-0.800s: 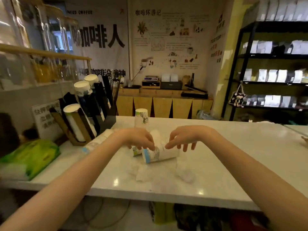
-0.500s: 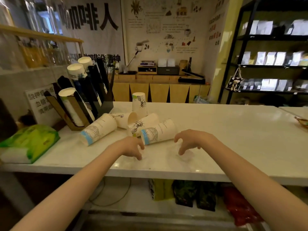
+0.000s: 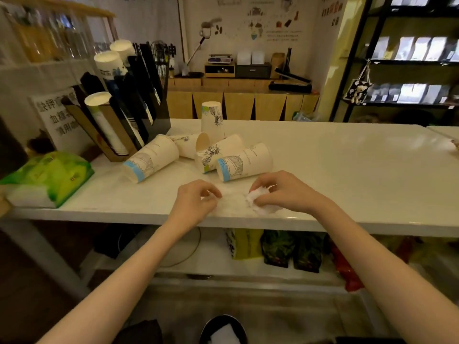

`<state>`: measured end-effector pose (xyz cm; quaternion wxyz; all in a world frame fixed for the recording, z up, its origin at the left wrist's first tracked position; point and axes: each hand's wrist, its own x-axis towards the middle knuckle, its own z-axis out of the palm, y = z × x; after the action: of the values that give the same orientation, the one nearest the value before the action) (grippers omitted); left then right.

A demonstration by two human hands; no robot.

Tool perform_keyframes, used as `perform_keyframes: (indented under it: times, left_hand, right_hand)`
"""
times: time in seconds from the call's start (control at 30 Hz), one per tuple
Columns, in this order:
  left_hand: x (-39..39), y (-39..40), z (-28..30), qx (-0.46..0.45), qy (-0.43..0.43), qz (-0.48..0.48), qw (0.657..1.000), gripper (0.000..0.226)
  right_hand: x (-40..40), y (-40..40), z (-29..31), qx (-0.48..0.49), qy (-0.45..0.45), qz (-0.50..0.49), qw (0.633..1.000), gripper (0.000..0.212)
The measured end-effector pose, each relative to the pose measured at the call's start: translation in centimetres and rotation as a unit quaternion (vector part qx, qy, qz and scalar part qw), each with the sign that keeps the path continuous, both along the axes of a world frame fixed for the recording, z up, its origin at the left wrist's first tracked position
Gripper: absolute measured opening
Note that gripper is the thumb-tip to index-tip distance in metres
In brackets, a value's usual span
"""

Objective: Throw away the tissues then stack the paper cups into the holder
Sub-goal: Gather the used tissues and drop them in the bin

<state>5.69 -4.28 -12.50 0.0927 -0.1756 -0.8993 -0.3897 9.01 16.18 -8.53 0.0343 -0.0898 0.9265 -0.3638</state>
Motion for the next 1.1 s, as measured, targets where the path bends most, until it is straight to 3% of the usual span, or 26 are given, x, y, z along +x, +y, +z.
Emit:
perform_keyframes:
  times: [0.1,0.23,0.33,0.5,0.63,0.8,0.93,1.1]
  left_hand:
    - [2.5,-1.1,-0.2,0.045,-0.080,-0.089,0.992,0.027]
    - [4.8,-2.2,-4.5,0.005,-0.170,-0.152,0.974,0.024]
    - [5.7,-2.6,-10.9,-0.015,-0.240,-0.106,0.965,0.021]
    - [7.9,-3.7,-25.3,0.014,-0.360,-0.015,0.933,0.026]
    - [10.1,-4.2,-37.1,0.006,-0.408,0.031,0.912,0.040]
    - [11.3,-3.7,-49.2,0.056,-0.416,0.111,0.901,0.032]
    - [11.2,-3.1,-58.6,0.025,-0.412,0.135,0.901,0.028]
    - [9.5,-2.1,-67.8,0.037,-0.450,0.174,0.875,0.041]
  right_hand:
    - [2.0,-1.3,-0.2,-0.011,-0.110,0.112,0.988,0.015]
    - [2.6,-2.9,-4.8,0.032,-0.209,0.174,0.962,0.017]
    - [2.5,-3.5,-11.0,0.004,-0.275,0.155,0.949,0.018]
    - [3.3,-3.3,-25.1,-0.118,-0.354,0.000,0.928,0.024]
    - [4.3,-3.3,-39.2,-0.184,-0.311,-0.113,0.926,0.026]
    - [5.5,-4.5,-55.2,-0.192,-0.267,-0.205,0.922,0.028]
    - [5.5,-5.3,-65.0,-0.136,-0.288,-0.178,0.931,0.025]
    - [4.8,-5.9,-73.6,-0.091,-0.307,-0.145,0.936,0.040]
